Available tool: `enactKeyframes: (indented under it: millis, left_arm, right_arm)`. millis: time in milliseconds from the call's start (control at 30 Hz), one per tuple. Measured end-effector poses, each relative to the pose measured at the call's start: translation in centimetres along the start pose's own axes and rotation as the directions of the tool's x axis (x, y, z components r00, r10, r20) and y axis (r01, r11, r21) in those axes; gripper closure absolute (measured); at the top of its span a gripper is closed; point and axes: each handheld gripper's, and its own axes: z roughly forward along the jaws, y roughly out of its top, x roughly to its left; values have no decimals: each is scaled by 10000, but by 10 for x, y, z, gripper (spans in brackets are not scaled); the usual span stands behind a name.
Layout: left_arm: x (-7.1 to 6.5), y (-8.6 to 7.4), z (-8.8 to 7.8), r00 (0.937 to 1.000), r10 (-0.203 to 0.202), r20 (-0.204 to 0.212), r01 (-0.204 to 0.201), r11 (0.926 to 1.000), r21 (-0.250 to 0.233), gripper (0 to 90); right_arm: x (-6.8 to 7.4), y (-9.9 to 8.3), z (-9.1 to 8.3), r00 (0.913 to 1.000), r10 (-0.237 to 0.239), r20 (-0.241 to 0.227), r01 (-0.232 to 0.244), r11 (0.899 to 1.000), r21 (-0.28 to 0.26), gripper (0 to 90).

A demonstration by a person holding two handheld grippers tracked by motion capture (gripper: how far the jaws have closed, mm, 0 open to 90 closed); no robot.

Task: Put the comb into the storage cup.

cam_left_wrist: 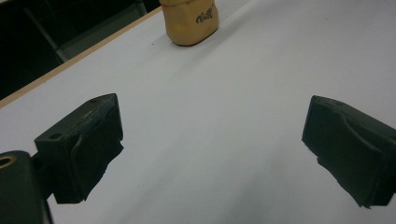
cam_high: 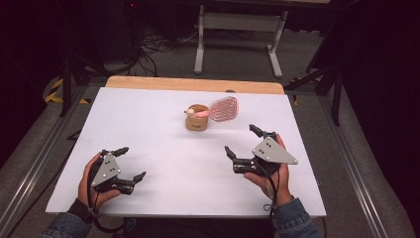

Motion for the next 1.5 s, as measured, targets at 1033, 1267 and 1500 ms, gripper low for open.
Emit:
enactKeyframes:
  millis: [1033,1267,1500]
  left_arm:
    - [-1,-1,2,10000,-22,93,21,10000,60,62]
    - [-1,-1,2,9999,-15,103,14,10000,51,62]
    - [-1,-1,2,9999,1,100,-1,10000,76,60]
  right_arm:
    - [13,-22,-6,9939,-930,-595,950,9949,326,70]
    - [15,-28,-7,9921,-1092,-612,1117,9930,389,70]
    - [18,-34,-6,9905,-1246,-576,1272,9909,441,70]
